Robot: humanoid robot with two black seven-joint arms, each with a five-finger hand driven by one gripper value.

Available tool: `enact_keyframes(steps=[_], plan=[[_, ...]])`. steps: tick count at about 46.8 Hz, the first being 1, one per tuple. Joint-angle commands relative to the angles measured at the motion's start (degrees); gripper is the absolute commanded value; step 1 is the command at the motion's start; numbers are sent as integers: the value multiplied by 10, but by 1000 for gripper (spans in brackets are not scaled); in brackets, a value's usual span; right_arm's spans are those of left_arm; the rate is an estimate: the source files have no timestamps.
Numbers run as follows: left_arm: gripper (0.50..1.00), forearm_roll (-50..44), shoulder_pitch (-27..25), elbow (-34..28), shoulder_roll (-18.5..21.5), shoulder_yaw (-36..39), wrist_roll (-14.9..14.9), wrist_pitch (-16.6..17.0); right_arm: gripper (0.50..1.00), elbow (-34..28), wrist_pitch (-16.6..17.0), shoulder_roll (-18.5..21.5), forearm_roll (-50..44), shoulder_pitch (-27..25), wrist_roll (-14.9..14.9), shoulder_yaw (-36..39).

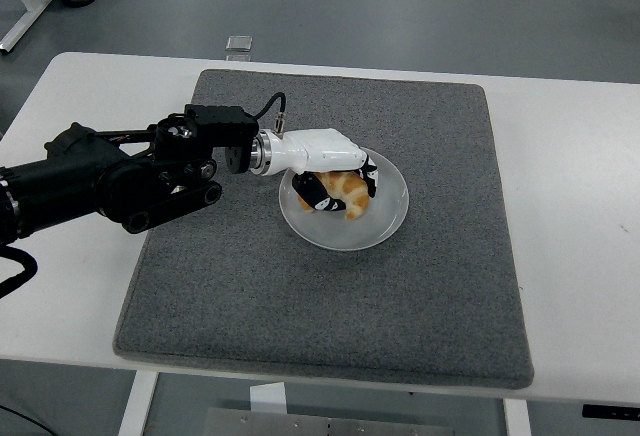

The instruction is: Place the bread on the plate

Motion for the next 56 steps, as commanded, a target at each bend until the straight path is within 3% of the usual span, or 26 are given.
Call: enact_keyframes(steps=[1,9,18,30,38,56], plan=[[848,-2,0,-4,1,-1,0,-2,952,0,0,0,0,0,0,0],[926,-27,-3,-12,4,-4,-6,-7,952,0,0,0,0,0,0,0],[986,-138,-13,-13,11,-10,-12,-33,952,0,0,0,0,0,0,0],[988,-286,-48,-12,53,-41,-24,-77,952,0,0,0,0,0,0,0],[988,-353,-46,-7,89,-85,-24,-116,952,0,0,0,0,0,0,0],[990,-576,-22,1,167,-114,-22,-133,952,0,0,0,0,0,0,0]])
